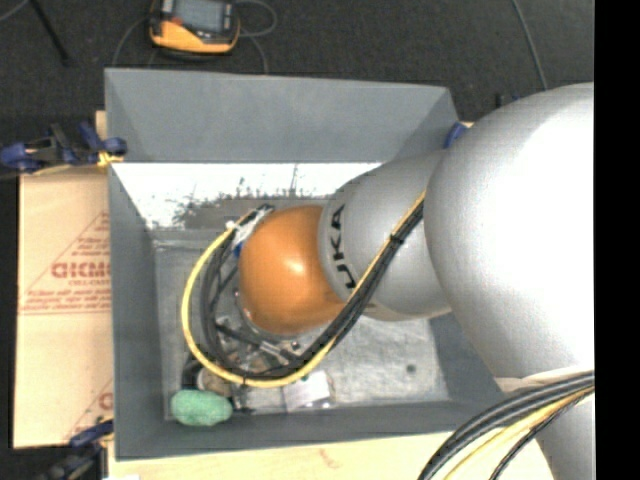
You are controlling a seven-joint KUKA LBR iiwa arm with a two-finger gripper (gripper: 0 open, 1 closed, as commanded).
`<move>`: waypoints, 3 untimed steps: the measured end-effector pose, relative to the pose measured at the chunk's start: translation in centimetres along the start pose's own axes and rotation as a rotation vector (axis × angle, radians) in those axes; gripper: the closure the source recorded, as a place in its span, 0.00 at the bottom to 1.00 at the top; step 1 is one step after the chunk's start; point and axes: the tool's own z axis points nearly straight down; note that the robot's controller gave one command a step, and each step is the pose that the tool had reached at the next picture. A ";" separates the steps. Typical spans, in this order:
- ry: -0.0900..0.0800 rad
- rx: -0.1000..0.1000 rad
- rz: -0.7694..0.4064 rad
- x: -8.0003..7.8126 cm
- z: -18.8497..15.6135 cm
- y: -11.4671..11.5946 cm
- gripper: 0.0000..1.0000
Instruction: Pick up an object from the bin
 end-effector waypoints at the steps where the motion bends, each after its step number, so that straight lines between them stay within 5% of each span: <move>1: 0.008 0.001 0.106 -0.2 0.1 0.1 1.00; 3: 0.016 0.004 0.087 0.7 -0.3 -0.6 1.00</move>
Offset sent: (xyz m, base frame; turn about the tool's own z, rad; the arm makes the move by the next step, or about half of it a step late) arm -0.0048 -0.0089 0.0016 0.0267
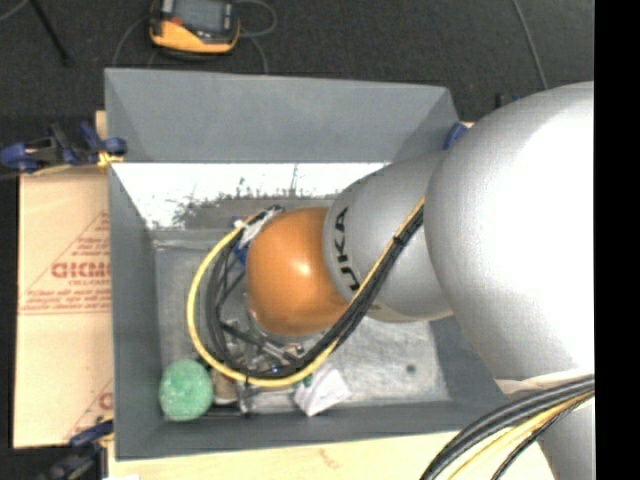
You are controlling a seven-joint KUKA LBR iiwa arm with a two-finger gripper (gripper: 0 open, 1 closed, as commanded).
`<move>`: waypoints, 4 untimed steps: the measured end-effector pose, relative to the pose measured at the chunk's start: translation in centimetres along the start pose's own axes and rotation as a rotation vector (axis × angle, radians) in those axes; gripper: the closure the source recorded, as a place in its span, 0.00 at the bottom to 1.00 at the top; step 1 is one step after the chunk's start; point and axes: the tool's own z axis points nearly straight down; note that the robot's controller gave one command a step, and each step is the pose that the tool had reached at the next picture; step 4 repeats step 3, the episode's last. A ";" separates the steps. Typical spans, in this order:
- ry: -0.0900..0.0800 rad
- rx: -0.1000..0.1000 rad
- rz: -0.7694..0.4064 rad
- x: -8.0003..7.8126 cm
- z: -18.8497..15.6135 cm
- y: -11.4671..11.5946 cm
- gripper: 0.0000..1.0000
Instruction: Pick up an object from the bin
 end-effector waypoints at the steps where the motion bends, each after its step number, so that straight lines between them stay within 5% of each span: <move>1: 0.003 0.001 -0.008 0.0 -2.0 -0.2 1.00; 2: 0.002 0.000 0.014 0.5 -4.6 -0.4 1.00; 3: 0.002 0.000 0.002 -0.1 -15.0 -0.2 1.00; 4: 0.002 0.000 0.002 -0.1 -15.0 -0.2 1.00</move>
Offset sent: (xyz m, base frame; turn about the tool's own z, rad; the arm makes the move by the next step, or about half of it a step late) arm -0.0047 -0.0049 0.0495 0.0185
